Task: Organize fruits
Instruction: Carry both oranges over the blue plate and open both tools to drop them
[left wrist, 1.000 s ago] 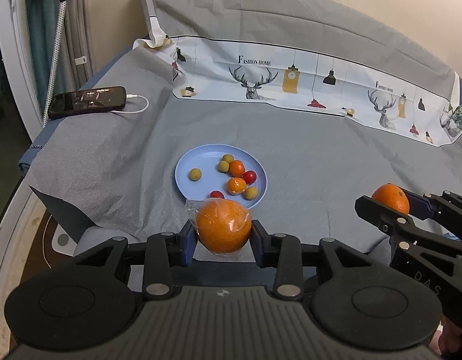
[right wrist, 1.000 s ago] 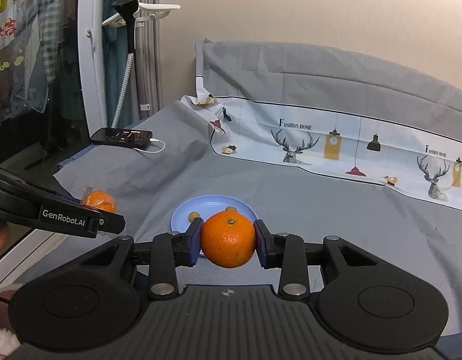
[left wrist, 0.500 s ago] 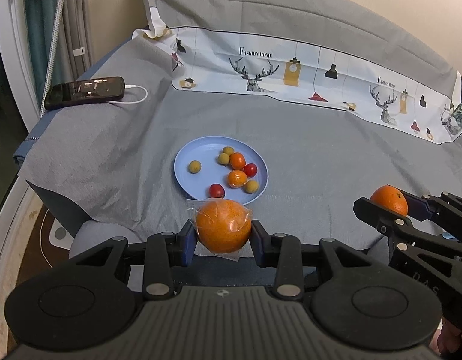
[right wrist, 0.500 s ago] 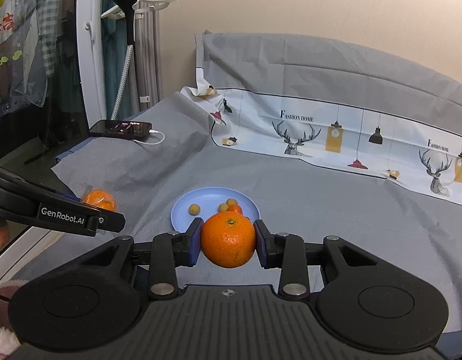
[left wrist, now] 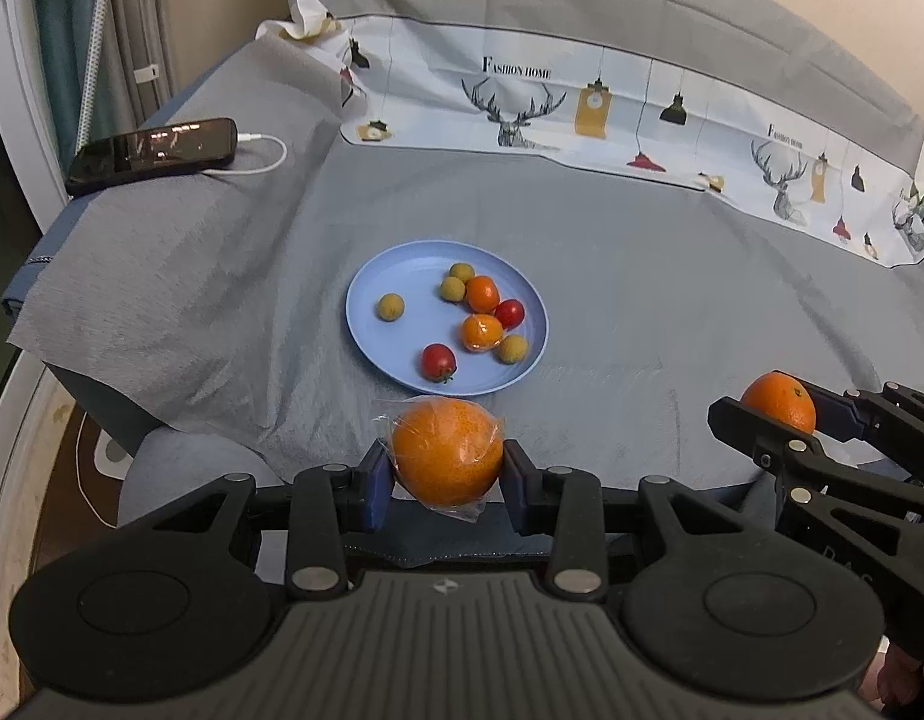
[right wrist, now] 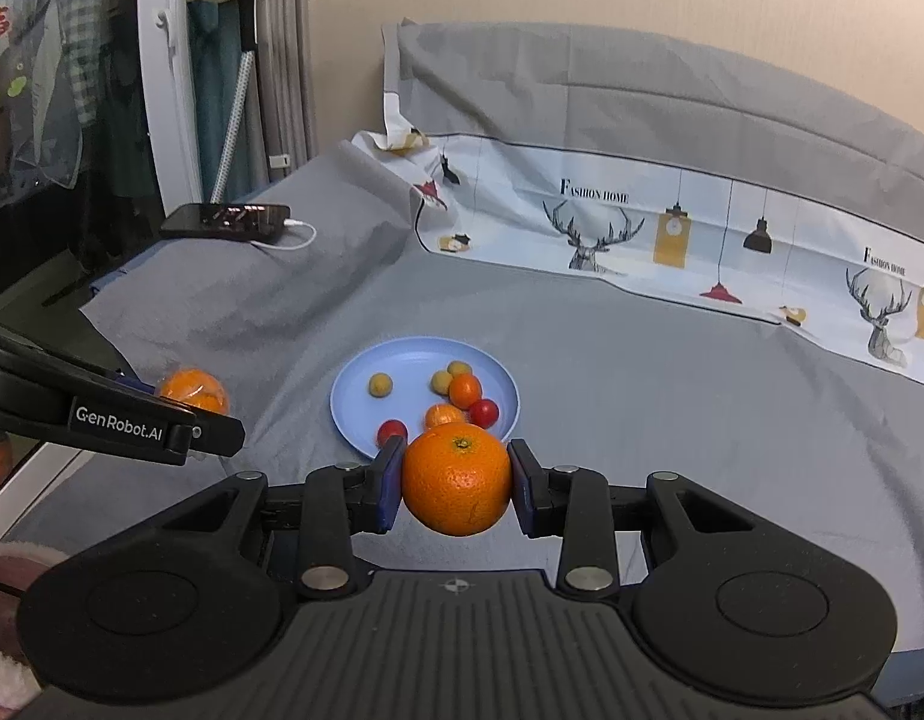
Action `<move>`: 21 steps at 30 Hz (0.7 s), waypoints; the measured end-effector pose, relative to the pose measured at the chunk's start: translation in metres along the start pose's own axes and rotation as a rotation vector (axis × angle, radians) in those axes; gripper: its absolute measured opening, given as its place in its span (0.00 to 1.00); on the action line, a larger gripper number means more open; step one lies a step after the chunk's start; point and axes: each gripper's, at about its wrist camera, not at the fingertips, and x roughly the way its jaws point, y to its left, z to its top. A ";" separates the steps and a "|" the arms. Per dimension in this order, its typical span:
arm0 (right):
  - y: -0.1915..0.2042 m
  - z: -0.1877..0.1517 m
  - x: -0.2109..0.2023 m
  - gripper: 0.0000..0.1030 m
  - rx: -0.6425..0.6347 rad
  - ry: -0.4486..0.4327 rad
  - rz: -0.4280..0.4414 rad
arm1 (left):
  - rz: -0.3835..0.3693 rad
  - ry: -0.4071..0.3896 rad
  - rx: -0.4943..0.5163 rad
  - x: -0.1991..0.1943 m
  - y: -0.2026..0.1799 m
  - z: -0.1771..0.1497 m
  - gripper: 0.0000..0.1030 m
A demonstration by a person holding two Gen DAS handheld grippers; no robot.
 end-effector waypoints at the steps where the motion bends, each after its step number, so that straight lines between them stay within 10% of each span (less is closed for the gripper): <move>1: -0.001 0.000 0.003 0.36 0.001 0.004 -0.002 | -0.001 0.007 -0.003 0.003 0.001 0.002 0.40; 21: -0.020 0.035 0.111 0.36 0.040 0.080 0.042 | 0.025 0.079 -0.070 0.094 0.021 0.084 0.40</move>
